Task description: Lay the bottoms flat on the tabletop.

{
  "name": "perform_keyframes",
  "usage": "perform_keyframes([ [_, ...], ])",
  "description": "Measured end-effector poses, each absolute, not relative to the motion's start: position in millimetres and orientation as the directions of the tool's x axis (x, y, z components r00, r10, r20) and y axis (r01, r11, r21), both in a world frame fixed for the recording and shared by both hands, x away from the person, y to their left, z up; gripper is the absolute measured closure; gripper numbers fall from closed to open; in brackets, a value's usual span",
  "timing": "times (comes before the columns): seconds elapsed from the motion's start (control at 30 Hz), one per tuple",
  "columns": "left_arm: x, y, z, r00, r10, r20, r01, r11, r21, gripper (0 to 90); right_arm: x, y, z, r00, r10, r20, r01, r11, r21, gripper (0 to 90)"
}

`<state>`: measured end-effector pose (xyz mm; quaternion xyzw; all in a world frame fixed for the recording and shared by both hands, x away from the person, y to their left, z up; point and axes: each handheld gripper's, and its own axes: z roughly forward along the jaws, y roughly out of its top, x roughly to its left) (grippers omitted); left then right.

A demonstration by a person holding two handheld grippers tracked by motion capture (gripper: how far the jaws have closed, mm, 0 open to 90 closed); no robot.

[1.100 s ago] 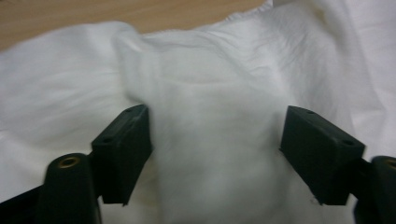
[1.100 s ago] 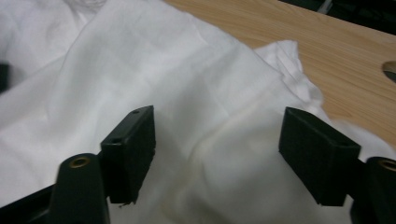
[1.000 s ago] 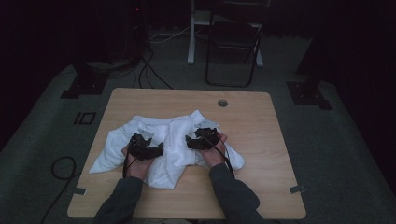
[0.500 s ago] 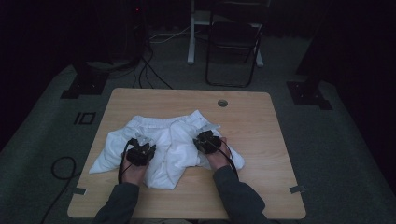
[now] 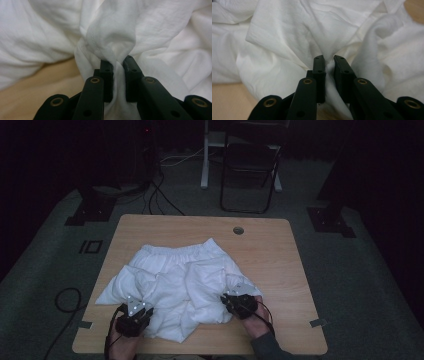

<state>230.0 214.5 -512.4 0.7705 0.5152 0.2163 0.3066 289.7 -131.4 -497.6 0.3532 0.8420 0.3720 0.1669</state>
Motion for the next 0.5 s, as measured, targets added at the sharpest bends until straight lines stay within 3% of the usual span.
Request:
perform_keyframes([
  [0.07,227.5,213.8,-515.1,0.380,0.925,0.029,0.664,-0.294,0.687,77.2,280.1,-133.6,-501.4,-0.701,0.713,-0.016,0.476,0.484,0.734,80.6],
  [0.17,229.1,214.2,-510.4,0.370,0.929,0.023,0.655,-0.278,0.703,63.3,274.3,-132.6,-502.9,-0.714,0.700,-0.024,0.473,0.507,0.721,78.3],
  [0.2,232.5,214.2,-498.6,0.365,0.931,0.019,0.623,-0.260,0.738,58.3,274.1,-130.8,-498.7,-0.720,0.694,-0.030,0.453,0.503,0.736,66.5],
  [0.27,238.6,211.7,-484.2,0.370,0.929,0.029,0.585,-0.257,0.769,52.0,278.6,-129.6,-488.4,-0.713,0.700,-0.038,0.427,0.476,0.769,55.9],
  [0.5,279.3,196.9,-462.0,0.375,0.924,0.078,0.543,-0.287,0.789,35.5,321.7,-113.4,-463.2,-0.664,0.747,-0.039,0.418,0.413,0.809,38.7],
])
